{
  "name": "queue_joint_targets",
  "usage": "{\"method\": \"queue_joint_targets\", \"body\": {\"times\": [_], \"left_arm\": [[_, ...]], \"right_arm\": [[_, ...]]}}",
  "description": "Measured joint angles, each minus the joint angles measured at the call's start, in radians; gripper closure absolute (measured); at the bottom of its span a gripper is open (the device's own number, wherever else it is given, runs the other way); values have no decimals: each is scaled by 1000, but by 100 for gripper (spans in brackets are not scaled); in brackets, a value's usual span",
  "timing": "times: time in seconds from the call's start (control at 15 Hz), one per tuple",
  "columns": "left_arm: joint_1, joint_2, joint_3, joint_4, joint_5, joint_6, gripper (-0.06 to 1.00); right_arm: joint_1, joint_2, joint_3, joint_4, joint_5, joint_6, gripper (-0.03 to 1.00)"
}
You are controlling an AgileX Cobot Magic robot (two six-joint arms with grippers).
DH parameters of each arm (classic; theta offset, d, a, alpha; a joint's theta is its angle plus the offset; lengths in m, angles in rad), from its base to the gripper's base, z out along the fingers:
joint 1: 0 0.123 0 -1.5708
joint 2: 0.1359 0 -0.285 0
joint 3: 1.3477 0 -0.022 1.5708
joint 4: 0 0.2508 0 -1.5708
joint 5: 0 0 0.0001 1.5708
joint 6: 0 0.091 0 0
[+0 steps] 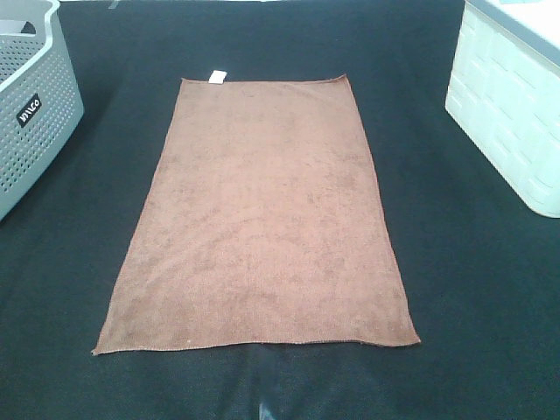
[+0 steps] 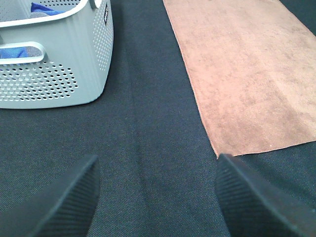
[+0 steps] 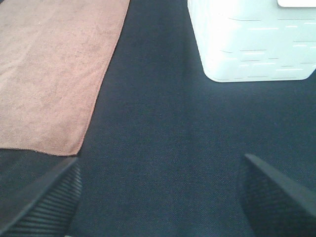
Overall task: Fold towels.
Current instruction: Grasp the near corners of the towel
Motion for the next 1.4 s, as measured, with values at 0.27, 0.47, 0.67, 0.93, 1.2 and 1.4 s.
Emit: {"method": "queue_joint_targets", "body": {"times": [0.27, 0.47, 0.67, 0.93, 1.2, 1.4], "left_arm": [[0, 0, 0, 0, 0, 0, 30], [0, 0, 0, 0, 0, 0, 30], [0, 0, 0, 0, 0, 0, 30], [0, 0, 0, 0, 0, 0, 30], [0, 0, 0, 0, 0, 0, 30], [0, 0, 0, 0, 0, 0, 30]], "right_arm": [[0, 0, 0, 0, 0, 0, 16], [0, 0, 0, 0, 0, 0, 16], [0, 0, 0, 0, 0, 0, 16], [0, 0, 0, 0, 0, 0, 16], [0, 0, 0, 0, 0, 0, 16], [0, 0, 0, 0, 0, 0, 16]]}}
